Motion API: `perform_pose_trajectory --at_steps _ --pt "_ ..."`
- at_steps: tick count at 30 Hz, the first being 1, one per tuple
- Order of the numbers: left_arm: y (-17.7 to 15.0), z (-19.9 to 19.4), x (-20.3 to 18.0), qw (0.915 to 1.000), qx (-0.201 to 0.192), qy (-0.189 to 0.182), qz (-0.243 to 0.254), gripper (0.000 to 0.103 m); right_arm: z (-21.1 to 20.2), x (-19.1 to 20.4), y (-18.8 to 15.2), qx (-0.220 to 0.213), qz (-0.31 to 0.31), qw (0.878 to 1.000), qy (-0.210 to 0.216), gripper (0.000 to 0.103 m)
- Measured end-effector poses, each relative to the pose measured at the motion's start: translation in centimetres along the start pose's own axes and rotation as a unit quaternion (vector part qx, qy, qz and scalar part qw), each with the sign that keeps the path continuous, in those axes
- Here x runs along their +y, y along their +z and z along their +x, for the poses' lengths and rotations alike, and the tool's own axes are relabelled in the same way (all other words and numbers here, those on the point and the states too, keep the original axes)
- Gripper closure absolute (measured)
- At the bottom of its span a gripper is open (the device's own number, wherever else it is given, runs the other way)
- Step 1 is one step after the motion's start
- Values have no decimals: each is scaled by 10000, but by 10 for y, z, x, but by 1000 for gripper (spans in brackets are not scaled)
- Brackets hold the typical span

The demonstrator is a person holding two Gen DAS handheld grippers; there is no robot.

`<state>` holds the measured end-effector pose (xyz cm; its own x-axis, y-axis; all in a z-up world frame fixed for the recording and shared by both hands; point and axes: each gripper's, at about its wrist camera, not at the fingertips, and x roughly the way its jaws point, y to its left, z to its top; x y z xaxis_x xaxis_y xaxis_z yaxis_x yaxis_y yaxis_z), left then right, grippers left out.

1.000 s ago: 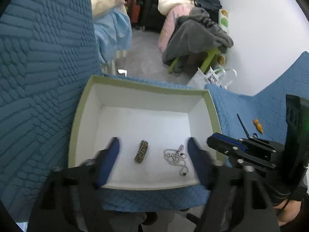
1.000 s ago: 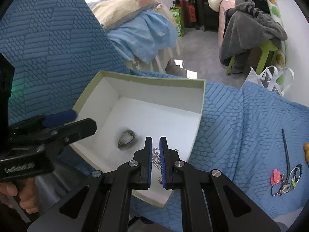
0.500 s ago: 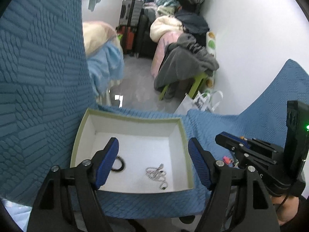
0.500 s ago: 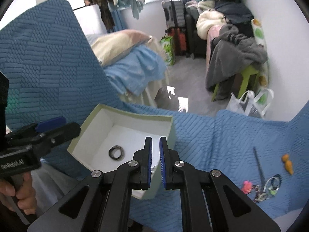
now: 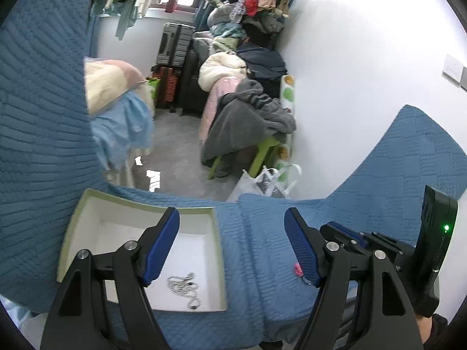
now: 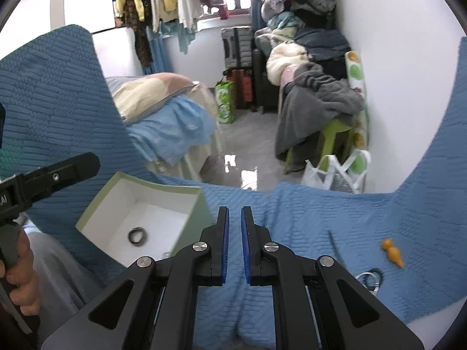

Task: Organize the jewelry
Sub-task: 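Move both tools back from the box to the jewelry pile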

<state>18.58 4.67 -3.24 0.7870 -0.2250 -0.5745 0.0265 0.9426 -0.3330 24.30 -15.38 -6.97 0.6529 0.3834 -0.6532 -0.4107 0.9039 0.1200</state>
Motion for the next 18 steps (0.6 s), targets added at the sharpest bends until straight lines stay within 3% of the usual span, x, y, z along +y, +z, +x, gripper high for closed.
perform_pose_trajectory --at_steps 8,18 --pt "-7 12 -32 9993 -7 -317 175 29 -24 -40 -14 -282 145 9989 -340 96" --pt "-30 48 -67 9946 449 -862 352 29 -34 -107 -48 -250 629 9937 -891 96"
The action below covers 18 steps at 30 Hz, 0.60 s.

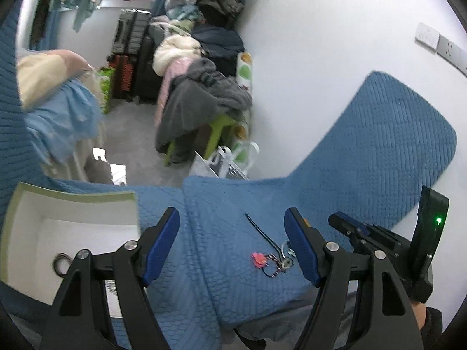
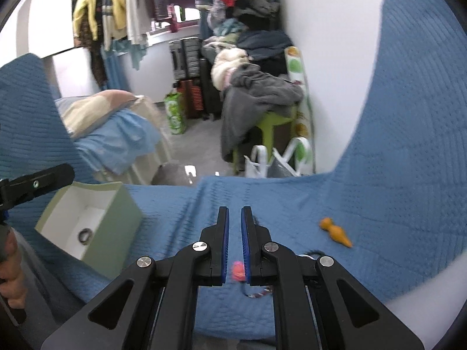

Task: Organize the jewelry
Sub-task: 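Move both tools back from the box to the jewelry pile, then grasp the pink hat hair clip with the left tool while the right tool grasps the green charm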

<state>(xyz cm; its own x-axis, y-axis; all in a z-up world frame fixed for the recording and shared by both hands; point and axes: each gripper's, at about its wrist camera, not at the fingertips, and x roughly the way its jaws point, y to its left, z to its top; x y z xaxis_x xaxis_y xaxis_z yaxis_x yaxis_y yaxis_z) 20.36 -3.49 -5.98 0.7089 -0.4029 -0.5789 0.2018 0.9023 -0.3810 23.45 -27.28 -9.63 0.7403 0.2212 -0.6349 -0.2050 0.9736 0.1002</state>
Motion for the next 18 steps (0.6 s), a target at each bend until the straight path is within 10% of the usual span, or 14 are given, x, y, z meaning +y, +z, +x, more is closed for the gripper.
perform_pose_trajectory --at_steps 18 --pt "-60 114 -25 9902 1310 -489 -7 37 47 -73 -75 794 630 9948 -97 96"
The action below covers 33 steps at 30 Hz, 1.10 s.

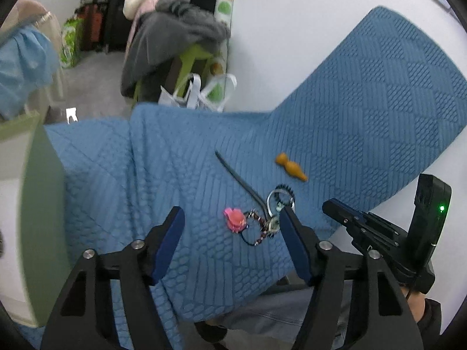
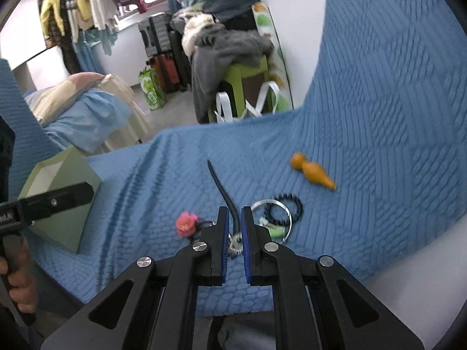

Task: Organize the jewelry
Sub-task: 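Grasp the pink hat hair clip with the left tool while the right tool grasps the green charm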

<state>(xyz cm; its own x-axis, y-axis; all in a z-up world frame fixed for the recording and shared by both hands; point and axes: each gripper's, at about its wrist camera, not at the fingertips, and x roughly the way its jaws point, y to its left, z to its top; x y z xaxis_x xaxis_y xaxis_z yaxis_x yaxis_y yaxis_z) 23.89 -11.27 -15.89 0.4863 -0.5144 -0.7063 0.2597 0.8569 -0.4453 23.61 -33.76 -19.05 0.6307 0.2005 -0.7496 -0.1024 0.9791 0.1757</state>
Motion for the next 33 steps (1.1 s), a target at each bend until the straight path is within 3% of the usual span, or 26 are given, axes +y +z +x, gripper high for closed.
perform_pose_trajectory --at_steps 2,5,13,16,26,29,30,33 --pt "-4 13 0 9999 113 -45 21 38 13 -3 -5 204 55 9998 -27 95" --pt "-10 37 -2 9993 354 -51 99 41 27 -3 -7 413 58 9991 -6 77" --pt "-16 76 -8 9977 622 -93 251 48 63 -20 -20 887 254 9957 86 76" --pt "-21 88 -9 9967 705 -30 398 66 70 -21 -20 910 234 9955 145 76" --pt "-26 106 -7 9960 713 -8 537 65 87 -11 -21 1174 -245 9928 -29 75" --pt "-26 104 -6 9967 604 -6 535 53 87 -12 -22 1153 -243 9930 -21 76" --pt "-26 102 -5 9969 554 -12 553 50 87 -12 -22 1151 -253 9930 -7 82" --pt "-27 103 -8 9962 550 -35 668 51 84 -9 -20 1092 -260 9937 8 84"
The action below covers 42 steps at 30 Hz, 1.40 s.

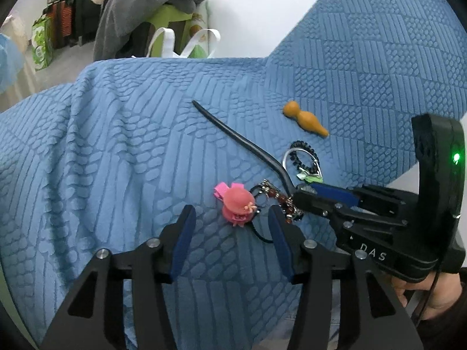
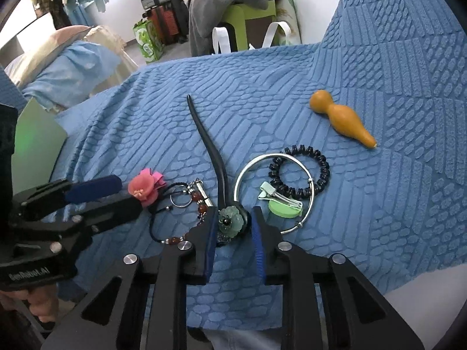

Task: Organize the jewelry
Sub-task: 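Grasp the pink hat hair clip with the left tool while the right tool grasps the green charm, then lift the pink hat clip with the left tool while the right tool grasps the black hairpin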

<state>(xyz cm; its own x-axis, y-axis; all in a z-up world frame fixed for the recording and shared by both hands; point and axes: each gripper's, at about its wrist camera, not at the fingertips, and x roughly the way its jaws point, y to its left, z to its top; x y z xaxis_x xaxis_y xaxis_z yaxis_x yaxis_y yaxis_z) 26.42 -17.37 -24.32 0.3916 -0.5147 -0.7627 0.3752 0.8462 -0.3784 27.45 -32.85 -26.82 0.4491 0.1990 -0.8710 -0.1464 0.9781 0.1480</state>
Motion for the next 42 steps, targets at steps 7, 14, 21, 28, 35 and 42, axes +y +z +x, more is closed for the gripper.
perform_pose_trajectory --at_steps 7,14,21,28,35,42 --pt "4 11 -11 9997 31 117 232 58 -18 -6 4 -289 124 9995 -20 85" --pt "11 19 -14 9992 35 294 255 78 -17 -11 0 -235 326 9991 158 85" --pt "12 3 -3 9995 -79 306 -47 79 -24 -15 4 -350 620 9966 406 85" --pt "20 -32 7 9986 -330 317 -262 79 -32 -12 7 -449 799 9929 759 86" --pt "13 -65 25 9968 -413 402 -548 79 -11 -4 3 -6 1042 9864 1270 84" --pt "2 -91 35 9954 -403 504 -705 79 -9 1 -7 155 805 9919 968 74"
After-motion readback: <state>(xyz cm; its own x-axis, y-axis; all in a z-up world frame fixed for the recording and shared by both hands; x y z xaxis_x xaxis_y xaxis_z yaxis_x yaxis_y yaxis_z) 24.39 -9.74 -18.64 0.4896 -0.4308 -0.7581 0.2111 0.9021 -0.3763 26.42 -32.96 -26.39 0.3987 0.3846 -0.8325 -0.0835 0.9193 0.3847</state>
